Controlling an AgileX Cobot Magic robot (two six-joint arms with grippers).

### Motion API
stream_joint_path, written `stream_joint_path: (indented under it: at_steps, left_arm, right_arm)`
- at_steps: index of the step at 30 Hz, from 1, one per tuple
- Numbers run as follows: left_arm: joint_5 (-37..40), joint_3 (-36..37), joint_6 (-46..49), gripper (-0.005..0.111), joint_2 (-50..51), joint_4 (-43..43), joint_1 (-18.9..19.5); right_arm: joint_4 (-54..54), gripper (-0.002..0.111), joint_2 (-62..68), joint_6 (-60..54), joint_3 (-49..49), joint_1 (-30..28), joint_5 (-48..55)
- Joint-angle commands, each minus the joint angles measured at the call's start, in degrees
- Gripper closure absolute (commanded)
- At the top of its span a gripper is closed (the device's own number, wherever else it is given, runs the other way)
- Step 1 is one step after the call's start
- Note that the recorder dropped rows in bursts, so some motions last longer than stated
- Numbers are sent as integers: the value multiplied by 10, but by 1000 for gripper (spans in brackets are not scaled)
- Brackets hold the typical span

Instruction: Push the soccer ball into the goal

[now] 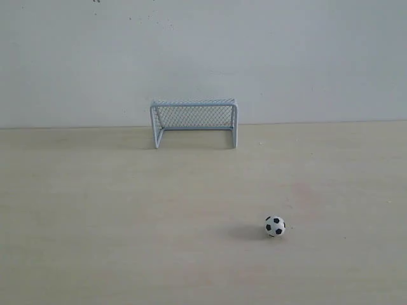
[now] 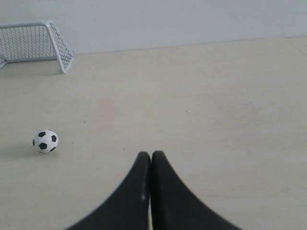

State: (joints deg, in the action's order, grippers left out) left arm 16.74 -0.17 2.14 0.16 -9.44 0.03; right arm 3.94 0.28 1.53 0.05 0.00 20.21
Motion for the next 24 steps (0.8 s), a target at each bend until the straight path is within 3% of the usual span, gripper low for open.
stream_joint_path:
  at_steps: [1, 8, 14, 17, 21, 24]
  left_arm:
    - [0, 2, -5, 102, -2, -5, 2]
    - [0, 2, -5, 102, -2, -5, 2]
    - [0, 2, -5, 102, -2, -5, 2]
    - [0, 2, -5, 102, -2, -5, 2]
    - [0, 2, -5, 102, -2, -5, 2]
    - [0, 2, -5, 102, -2, -5, 2]
  right_arm:
    - [-1, 108, -3, -2, -1, 0, -4]
    - [-1, 108, -3, -2, -1, 0, -65]
    - [-1, 108, -3, -2, -1, 0, -231]
    - [-1, 108, -3, -7, -1, -1, -365]
    - [4, 108, 20, -131, -121, -1, -271]
    - [4, 108, 128, -147, -252, -1, -202]
